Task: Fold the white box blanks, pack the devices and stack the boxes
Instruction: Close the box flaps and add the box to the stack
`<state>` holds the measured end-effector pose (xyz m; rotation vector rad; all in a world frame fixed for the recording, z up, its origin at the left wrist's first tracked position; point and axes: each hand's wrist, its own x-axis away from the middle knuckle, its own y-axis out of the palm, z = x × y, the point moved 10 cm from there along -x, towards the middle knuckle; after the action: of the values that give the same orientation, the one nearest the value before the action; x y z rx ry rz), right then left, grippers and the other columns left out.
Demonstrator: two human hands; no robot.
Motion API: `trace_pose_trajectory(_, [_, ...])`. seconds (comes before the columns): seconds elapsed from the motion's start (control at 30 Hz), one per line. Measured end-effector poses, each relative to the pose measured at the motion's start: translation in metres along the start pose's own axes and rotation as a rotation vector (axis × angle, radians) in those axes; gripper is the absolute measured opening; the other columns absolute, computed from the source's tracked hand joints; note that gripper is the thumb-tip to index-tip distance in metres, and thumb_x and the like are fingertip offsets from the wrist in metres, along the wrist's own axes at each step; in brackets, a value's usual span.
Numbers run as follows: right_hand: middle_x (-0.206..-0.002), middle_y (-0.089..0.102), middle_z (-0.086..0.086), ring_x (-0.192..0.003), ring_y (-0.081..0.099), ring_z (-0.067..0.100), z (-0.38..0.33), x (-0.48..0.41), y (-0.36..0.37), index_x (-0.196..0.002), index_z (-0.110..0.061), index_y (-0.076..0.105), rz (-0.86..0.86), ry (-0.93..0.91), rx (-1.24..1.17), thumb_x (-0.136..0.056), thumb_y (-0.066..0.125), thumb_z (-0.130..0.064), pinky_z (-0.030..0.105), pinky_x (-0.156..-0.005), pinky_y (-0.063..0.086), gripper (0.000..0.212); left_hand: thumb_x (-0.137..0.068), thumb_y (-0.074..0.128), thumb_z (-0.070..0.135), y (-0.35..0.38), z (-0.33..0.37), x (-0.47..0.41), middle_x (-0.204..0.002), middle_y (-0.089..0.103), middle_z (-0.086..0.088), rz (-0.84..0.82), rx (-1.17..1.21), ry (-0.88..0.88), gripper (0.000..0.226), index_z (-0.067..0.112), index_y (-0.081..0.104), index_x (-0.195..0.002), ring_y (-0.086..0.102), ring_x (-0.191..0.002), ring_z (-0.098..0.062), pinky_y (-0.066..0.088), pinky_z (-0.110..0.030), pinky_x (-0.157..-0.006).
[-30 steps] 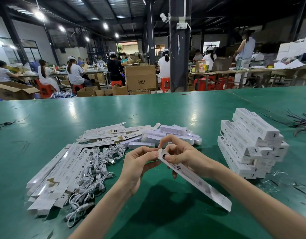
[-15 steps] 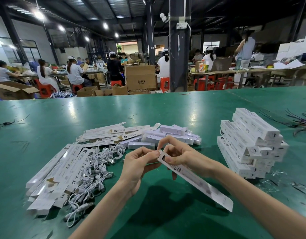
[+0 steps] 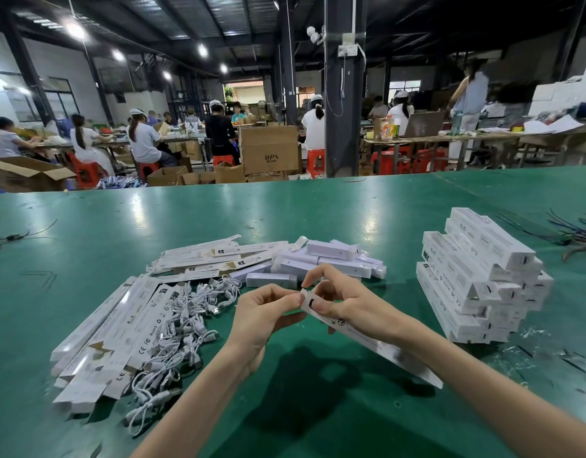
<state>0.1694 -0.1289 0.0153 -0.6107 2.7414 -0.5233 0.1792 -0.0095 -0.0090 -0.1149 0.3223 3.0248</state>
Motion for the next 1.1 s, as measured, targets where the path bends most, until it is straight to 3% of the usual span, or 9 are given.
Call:
trace_pose_trajectory(0.27, [-0.087,0.06,0.004,-0.074,0.053,0.014,0.002,-0.003,-0.007,-0.104,-0.022,0.051,0.096,0.043,0.013,-0.098,0.052,-0.01,0.034,-0.063,0.054,0.013,-0.084,0.066,0.0,0.006,-0.004,0.002,-0.088,0.073,-0.016,-0.022,0.017,0.078,0.009,0.002,0.073,-0.08,0.067,-0.079,-0.017,0.057,-0.028,-0.073])
trace_pose_trajectory(0.5, [-0.096,0.066,0.013,-0.074,0.059,0.023,-0.002,-0.001,-0.004,-0.11,-0.013,0.047,0.11,0.053,-0.009,-0.099,0.053,-0.015,0.045,-0.069,0.056,0.012,-0.074,0.073,0.007,0.009,-0.006,0.004,-0.097,0.074,-0.013,-0.001,0.01,0.094,0.011,0.002,0.066,-0.082,0.069,-0.081,-0.018,0.058,-0.027,-0.069])
trace_pose_trajectory(0.67, [-0.135,0.041,0.009,-0.103,0.064,0.029,0.002,0.005,0.015,-0.134,-0.027,0.035,-0.155,0.208,-0.134,-0.089,0.068,-0.026,0.042,-0.083,0.057,0.056,-0.084,0.063,-0.001,-0.018,-0.033,-0.007,-0.079,0.07,-0.014,0.201,0.35,-0.172,0.008,-0.004,0.063,-0.091,0.063,-0.07,-0.021,0.058,-0.022,-0.058])
trace_pose_trajectory(0.73, [-0.14,0.03,-0.001,-0.103,0.066,0.032,0.003,0.014,0.018,-0.137,-0.043,0.028,-0.275,0.258,-0.044,-0.078,0.079,-0.027,0.043,-0.09,0.055,0.079,-0.088,0.061,-0.004,-0.039,-0.04,-0.01,-0.082,0.067,-0.014,0.34,0.381,-0.206,0.005,-0.005,0.063,-0.093,0.063,-0.069,-0.017,0.056,-0.019,-0.053])
trace_pose_trajectory(0.8, [-0.136,0.031,-0.003,-0.094,0.069,0.033,0.002,0.017,0.013,-0.132,-0.045,0.033,-0.274,0.276,0.019,-0.075,0.079,-0.02,0.041,-0.089,0.055,0.078,-0.089,0.06,-0.004,-0.051,-0.047,-0.013,-0.083,0.065,-0.013,0.412,0.372,-0.213,0.009,-0.008,0.062,-0.097,0.061,-0.068,-0.015,0.055,-0.018,-0.051])
trace_pose_trajectory(0.87, [-0.13,0.038,0.001,-0.081,0.071,0.027,0.001,0.014,0.006,-0.127,-0.033,0.043,-0.192,0.284,0.014,-0.08,0.073,-0.009,0.032,-0.078,0.057,0.061,-0.091,0.057,-0.006,-0.054,-0.047,-0.016,-0.098,0.065,-0.015,0.388,0.176,-0.167,0.018,-0.005,0.059,-0.109,0.061,-0.08,-0.017,0.057,-0.024,-0.063])
trace_pose_trajectory(0.97, [-0.124,0.052,0.011,-0.081,0.067,0.026,0.007,0.006,-0.005,-0.123,-0.012,0.054,-0.046,0.281,0.013,-0.085,0.067,-0.005,0.041,-0.087,0.055,0.04,-0.078,0.062,-0.011,-0.028,-0.004,-0.013,-0.135,0.049,-0.008,0.221,-0.701,0.287,0.062,0.01,0.047,-0.135,0.044,-0.121,-0.02,0.038,-0.037,-0.106])
trace_pose_trajectory(1.03, [-0.121,0.061,0.015,-0.093,0.067,0.026,0.003,0.003,-0.001,-0.119,-0.006,0.061,-0.057,0.237,-0.056,-0.091,0.064,-0.012,0.043,-0.096,0.051,0.029,-0.073,0.069,-0.001,0.014,0.013,0.006,-0.142,0.044,-0.007,0.051,-1.082,0.685,0.073,0.01,0.044,-0.14,0.036,-0.131,-0.024,0.028,-0.04,-0.114])
trace_pose_trajectory(1.1, [-0.119,0.067,0.008,-0.105,0.065,0.022,-0.006,0.002,0.015,-0.117,-0.007,0.065,-0.18,0.177,-0.247,-0.097,0.055,-0.026,0.037,-0.098,0.05,0.029,-0.074,0.071,0.007,0.031,0.009,0.016,-0.138,0.05,-0.005,-0.054,-1.13,0.792,0.069,0.009,0.046,-0.138,0.044,-0.129,-0.022,0.036,-0.042,-0.11])
